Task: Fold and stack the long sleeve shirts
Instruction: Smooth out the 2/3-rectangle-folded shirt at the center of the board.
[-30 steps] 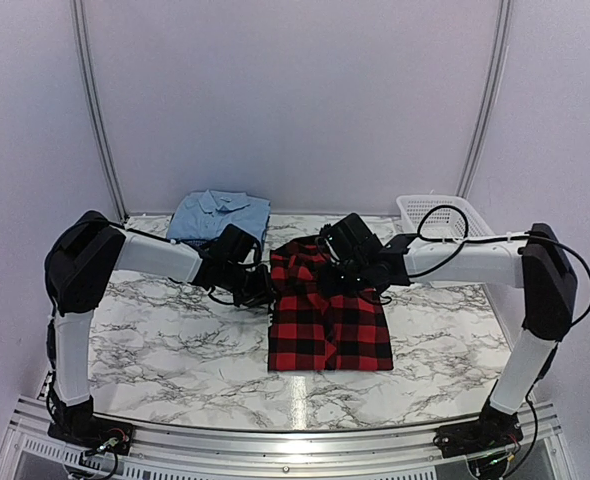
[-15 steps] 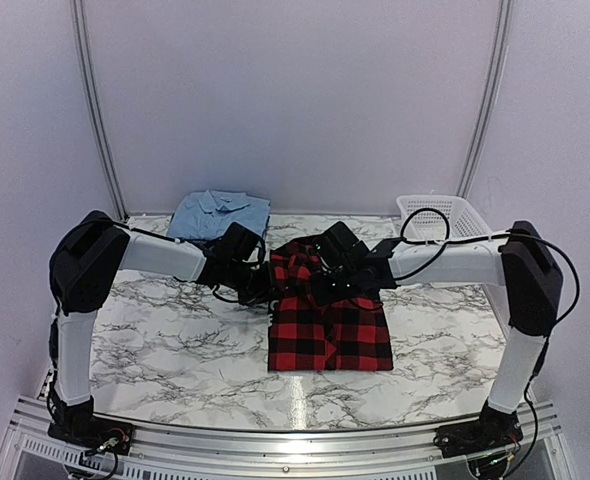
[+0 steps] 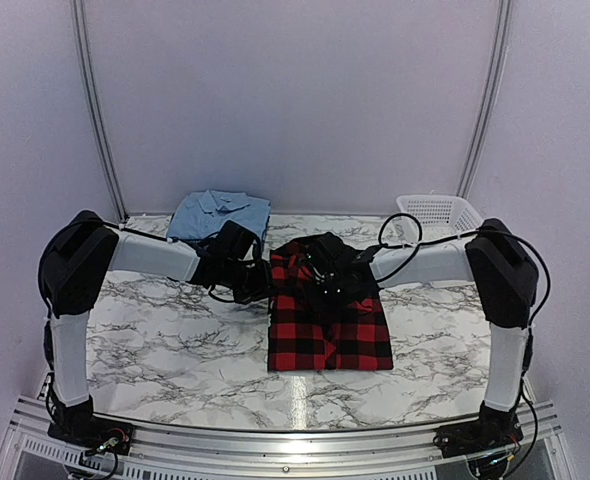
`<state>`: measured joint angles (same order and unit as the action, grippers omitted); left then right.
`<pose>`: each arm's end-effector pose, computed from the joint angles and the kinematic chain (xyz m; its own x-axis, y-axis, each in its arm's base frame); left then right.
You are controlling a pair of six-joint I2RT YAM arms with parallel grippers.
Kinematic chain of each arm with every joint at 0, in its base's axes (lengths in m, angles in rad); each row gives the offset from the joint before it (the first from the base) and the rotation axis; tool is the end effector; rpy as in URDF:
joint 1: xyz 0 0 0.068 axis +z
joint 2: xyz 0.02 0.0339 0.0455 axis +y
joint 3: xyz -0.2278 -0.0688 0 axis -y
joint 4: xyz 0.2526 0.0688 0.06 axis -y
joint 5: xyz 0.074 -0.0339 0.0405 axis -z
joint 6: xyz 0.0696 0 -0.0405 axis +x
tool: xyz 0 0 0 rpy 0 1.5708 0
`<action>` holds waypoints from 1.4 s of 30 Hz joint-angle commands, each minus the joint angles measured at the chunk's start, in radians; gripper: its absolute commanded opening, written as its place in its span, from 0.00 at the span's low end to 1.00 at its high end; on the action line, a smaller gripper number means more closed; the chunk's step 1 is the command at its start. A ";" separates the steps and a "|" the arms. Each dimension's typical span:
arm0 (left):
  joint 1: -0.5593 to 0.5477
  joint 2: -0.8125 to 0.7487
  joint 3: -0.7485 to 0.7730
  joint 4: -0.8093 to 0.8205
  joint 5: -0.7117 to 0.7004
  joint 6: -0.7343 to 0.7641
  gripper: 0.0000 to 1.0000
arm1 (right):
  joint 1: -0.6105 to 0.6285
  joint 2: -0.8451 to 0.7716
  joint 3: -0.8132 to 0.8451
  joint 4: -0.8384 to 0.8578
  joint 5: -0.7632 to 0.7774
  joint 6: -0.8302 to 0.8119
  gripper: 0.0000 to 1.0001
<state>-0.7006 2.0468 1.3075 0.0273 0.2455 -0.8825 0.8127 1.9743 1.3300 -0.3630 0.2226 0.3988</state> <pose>0.3397 -0.3086 0.0977 -0.9089 -0.2135 -0.3583 0.1008 0.7210 -0.6856 0.3021 0.2968 0.0993 -0.7792 -0.2721 -0.5647 -0.3522 0.9352 0.0354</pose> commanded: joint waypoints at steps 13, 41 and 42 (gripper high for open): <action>0.003 0.005 0.004 0.002 -0.021 0.023 0.00 | -0.010 -0.055 0.063 -0.020 0.008 0.026 0.51; 0.004 0.025 0.019 0.001 -0.001 0.019 0.00 | -0.100 -0.055 -0.052 0.114 -0.313 0.106 0.32; 0.005 0.025 0.019 0.001 -0.001 0.019 0.00 | -0.100 -0.053 -0.050 0.110 -0.308 0.107 0.31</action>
<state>-0.6994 2.0491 1.3075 0.0296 0.2428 -0.8749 0.7132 1.9224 1.2778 -0.2779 -0.0612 0.4934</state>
